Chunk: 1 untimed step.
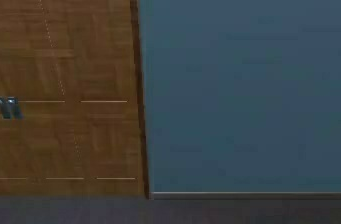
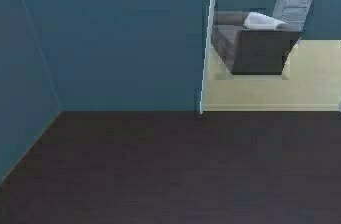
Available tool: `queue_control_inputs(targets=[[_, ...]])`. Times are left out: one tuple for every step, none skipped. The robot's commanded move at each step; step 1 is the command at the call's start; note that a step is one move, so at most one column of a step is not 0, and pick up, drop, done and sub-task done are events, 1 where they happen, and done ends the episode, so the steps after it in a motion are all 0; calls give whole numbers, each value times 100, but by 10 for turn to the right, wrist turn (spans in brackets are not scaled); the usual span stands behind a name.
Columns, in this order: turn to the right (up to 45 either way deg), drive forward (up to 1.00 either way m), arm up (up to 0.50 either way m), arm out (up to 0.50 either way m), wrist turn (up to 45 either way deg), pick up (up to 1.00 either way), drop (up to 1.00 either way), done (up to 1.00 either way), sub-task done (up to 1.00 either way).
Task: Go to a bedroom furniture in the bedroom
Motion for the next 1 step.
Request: queue_control_inputs(targets=[[-450, 0, 0, 0, 0, 0, 0, 0, 0]])
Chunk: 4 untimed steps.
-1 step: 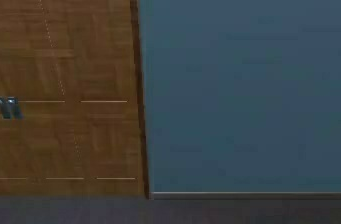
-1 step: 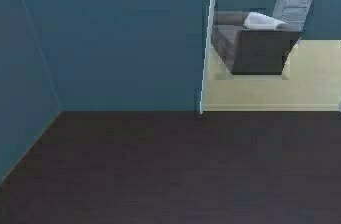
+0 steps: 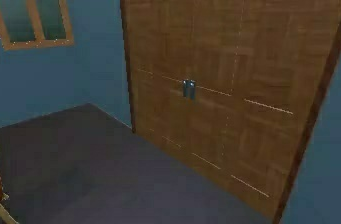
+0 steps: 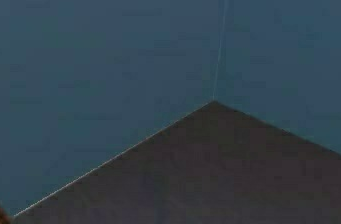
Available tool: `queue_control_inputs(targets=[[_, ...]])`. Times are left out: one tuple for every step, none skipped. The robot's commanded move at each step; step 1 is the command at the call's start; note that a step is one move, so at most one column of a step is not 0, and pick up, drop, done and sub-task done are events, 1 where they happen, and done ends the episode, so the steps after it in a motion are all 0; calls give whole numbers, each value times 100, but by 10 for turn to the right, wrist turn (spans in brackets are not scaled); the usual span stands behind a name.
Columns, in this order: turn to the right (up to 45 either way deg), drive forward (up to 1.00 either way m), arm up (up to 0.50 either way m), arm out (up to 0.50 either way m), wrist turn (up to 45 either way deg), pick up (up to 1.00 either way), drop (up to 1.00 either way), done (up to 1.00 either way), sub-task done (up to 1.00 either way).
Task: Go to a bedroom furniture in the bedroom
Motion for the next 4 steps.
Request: queue_control_inputs(targets=[[-450, 0, 0, 0, 0, 0, 0, 0, 0], [-450, 0, 0, 0, 0, 0, 0, 0, 0], [-390, 0, 0, 0, 0, 0, 0, 0, 0], [0, 100, 0, 0, 0, 0, 0, 0, 0]])
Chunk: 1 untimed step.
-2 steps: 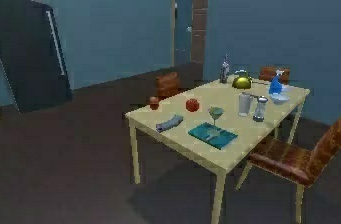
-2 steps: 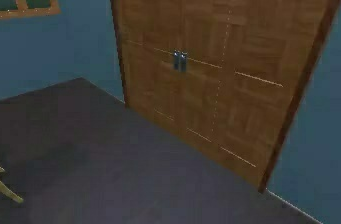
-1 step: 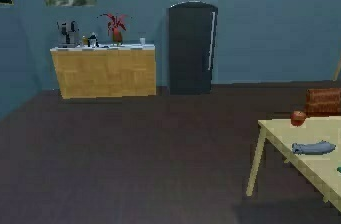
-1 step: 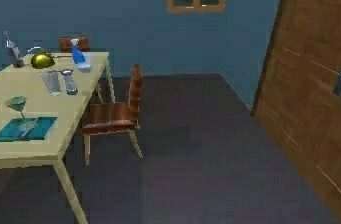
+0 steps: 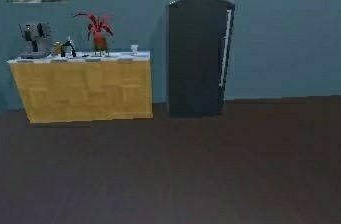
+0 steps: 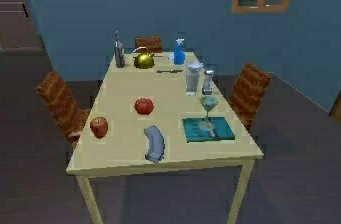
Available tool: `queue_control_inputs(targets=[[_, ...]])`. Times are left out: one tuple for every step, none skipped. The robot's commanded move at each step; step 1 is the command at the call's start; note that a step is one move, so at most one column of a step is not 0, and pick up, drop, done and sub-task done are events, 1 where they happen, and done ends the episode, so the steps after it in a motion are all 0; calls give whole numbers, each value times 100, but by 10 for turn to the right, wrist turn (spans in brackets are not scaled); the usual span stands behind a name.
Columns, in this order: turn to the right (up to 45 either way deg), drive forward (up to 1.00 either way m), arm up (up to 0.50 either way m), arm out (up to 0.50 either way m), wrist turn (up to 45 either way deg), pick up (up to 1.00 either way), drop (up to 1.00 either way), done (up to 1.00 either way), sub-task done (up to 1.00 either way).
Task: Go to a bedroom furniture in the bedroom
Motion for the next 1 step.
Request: queue_control_inputs(targets=[[0, 60, 0, 0, 0, 0, 0, 0, 0]])
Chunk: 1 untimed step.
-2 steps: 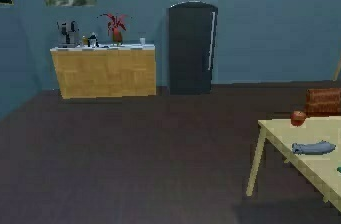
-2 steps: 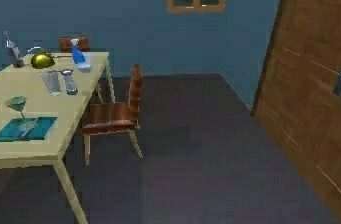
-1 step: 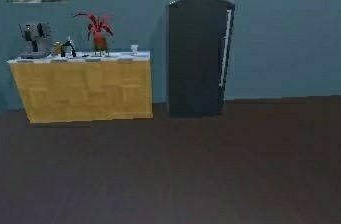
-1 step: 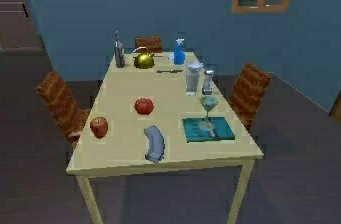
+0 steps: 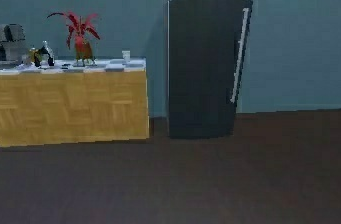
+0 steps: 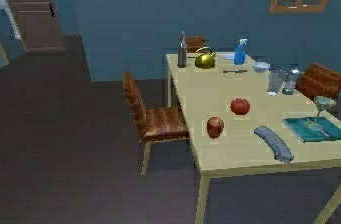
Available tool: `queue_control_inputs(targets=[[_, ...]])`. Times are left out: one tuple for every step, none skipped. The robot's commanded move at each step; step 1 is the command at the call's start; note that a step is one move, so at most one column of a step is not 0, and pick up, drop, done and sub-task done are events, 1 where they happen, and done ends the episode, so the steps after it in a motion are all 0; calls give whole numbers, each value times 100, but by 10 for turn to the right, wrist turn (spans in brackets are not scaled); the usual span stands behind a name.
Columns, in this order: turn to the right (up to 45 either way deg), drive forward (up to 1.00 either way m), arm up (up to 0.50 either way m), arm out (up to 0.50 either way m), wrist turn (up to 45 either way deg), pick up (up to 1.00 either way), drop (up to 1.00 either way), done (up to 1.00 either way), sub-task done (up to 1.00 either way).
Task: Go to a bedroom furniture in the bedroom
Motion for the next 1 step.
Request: queue_control_inputs(targets=[[450, 0, 0, 0, 0, 0, 0, 0, 0]])
